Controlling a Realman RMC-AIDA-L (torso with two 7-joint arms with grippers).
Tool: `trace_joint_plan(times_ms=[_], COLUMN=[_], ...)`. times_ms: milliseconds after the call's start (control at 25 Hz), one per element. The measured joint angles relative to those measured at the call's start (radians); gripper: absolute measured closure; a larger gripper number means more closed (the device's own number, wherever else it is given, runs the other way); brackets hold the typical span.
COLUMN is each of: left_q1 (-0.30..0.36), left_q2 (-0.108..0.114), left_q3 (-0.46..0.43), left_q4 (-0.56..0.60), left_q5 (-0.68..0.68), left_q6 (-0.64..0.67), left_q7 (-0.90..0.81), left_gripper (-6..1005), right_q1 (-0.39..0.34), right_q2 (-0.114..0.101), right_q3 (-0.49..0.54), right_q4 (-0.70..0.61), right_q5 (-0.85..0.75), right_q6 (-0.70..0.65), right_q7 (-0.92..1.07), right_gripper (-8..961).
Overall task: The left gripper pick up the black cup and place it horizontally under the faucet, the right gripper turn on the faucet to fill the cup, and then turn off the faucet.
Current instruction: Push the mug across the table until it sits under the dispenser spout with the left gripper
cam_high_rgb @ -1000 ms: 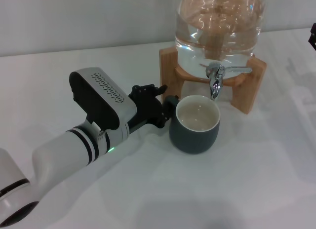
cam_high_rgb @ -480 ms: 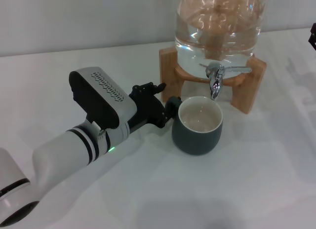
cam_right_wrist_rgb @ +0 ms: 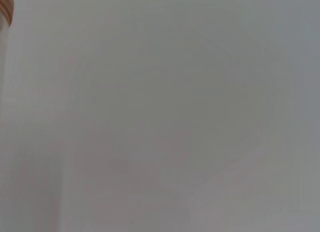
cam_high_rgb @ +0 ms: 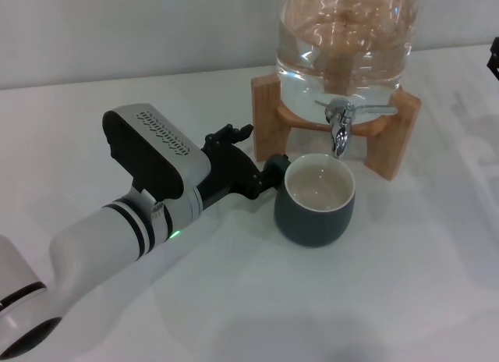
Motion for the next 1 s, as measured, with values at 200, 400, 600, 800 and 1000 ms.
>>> trace_joint_plan(times_ms=[200,400,600,800,1000], left_q1=[0.000,0.010,0.044,0.075,0.078], left_q2=[0.000,0.000,0.002,0.003,0.005], left_q3=[0.003,0.004,0.003,-0.003,-0.004], left_q4=[0.000,0.001,0.022,0.041,0.042], left_q5=[0.000,0.008,0.011,0.004,0.004], left_q6=[0.000,0.002,0.009,0.028,0.035], left_q7=[0.000,0.003,0.043,0.105,0.103], left_gripper=[249,249,250,250,250], right_q1=[0.000,0.000,0.000,0.000,0.000], right_q2=[0.000,0.000,0.000,0.000,0.000], right_q3=[0.000,0.000,0.000,0.000,0.000], right_q4=[0.000,0.000,0.000,0.000,0.001], right_q5=[-0.001,-0.001,-0.002,-0.003,-0.006], right_q6=[0.001,0.009,0.011,0.018,0.022], right_q7=[0.000,0.000,0.000,0.000,0.000], right_gripper=[132,132,132,132,132])
